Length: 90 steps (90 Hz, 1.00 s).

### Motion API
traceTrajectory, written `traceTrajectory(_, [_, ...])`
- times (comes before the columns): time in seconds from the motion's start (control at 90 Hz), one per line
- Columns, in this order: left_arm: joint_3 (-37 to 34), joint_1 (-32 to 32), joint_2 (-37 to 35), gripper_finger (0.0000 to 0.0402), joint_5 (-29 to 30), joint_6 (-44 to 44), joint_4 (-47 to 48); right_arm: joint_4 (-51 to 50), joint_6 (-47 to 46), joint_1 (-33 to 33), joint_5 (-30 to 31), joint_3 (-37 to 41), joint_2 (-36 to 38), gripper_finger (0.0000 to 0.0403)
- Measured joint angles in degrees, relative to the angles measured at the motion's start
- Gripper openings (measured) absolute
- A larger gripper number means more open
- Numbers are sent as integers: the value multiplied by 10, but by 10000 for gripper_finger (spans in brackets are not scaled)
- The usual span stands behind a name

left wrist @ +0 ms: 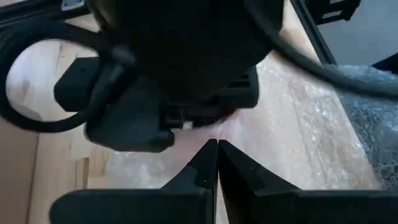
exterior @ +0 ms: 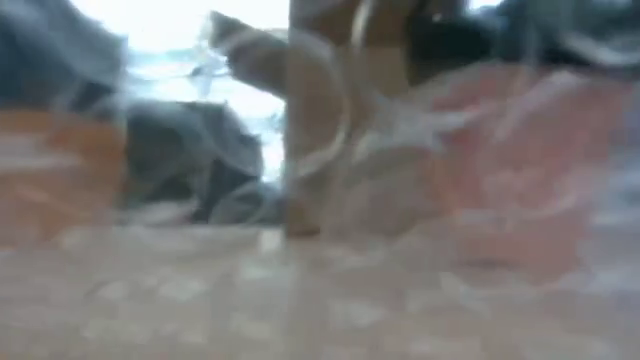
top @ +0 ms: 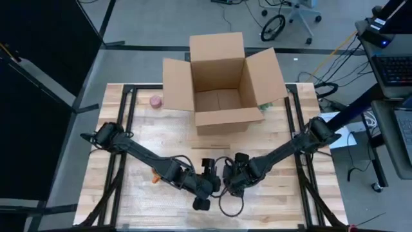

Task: Wrap mug
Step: Wrap the pink cup with the bubble wrap

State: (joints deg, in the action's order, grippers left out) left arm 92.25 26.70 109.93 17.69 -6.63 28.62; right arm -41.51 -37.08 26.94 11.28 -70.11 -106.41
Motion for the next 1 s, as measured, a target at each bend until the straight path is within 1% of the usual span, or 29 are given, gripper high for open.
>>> traceTrajectory(0.278, [0, 0, 0, 0, 0, 0, 1, -9, 7, -11, -10, -6, 35, 212])
traceTrajectory(0.611, [0, 0, 0, 0, 0, 10, 2, 12, 3, -19, -68, -7, 103, 212])
traceTrajectory(0.789, [0, 0, 0, 0, 0, 10, 2, 17, 3, -17, -69, -7, 111, 210])
traceTrajectory(0.889, [0, 0, 0, 0, 0, 10, 2, 9, 12, -17, -63, -7, 111, 192])
traceTrajectory(1.0, [0, 0, 0, 0, 0, 10, 2, -12, 21, -18, -54, -7, 118, 151])
